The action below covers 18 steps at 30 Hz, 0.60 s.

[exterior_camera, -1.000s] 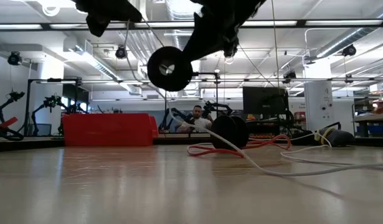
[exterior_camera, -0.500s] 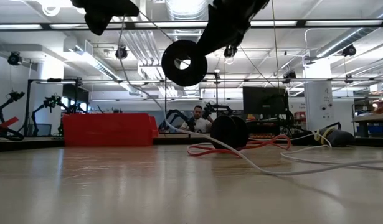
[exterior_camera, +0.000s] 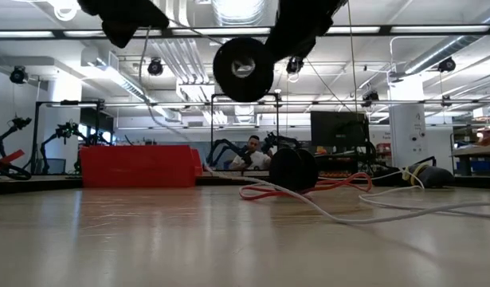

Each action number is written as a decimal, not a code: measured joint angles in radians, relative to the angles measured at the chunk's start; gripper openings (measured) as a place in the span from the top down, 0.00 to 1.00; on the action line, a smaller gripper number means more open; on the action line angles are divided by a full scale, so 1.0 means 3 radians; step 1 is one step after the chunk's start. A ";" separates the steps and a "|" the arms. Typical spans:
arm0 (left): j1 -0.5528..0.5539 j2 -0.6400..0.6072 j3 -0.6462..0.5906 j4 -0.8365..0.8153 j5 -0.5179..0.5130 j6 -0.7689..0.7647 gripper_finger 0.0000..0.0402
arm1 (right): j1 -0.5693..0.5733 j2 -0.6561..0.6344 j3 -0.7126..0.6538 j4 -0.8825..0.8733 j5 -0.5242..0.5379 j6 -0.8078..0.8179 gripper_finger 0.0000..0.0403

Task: Coil cords
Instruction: Coil the white wire onto the black spool

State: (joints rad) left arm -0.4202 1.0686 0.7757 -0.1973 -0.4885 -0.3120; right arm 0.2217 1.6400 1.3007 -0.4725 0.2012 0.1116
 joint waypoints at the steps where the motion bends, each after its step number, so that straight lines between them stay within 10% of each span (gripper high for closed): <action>1: 0.0000 0.0011 -0.0010 -0.0026 -0.0005 -0.0029 1.00 | 0.0007 -0.0042 -0.0003 -0.0006 -0.0001 -0.0025 1.00; 11: 0.0000 0.0233 -0.0046 -0.0040 -0.0023 -0.0126 1.00 | 0.0064 -0.0411 -0.0007 0.0485 0.0053 -0.0057 1.00; 18: 0.0000 0.0456 -0.0048 0.0307 -0.0024 -0.0065 1.00 | 0.0112 -0.0436 -0.0017 0.0995 0.0849 0.0102 1.00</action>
State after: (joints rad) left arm -0.4202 1.2054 0.7614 -0.1051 -0.4956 -0.3316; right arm 0.2554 1.5093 1.2955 -0.1739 0.4558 0.1422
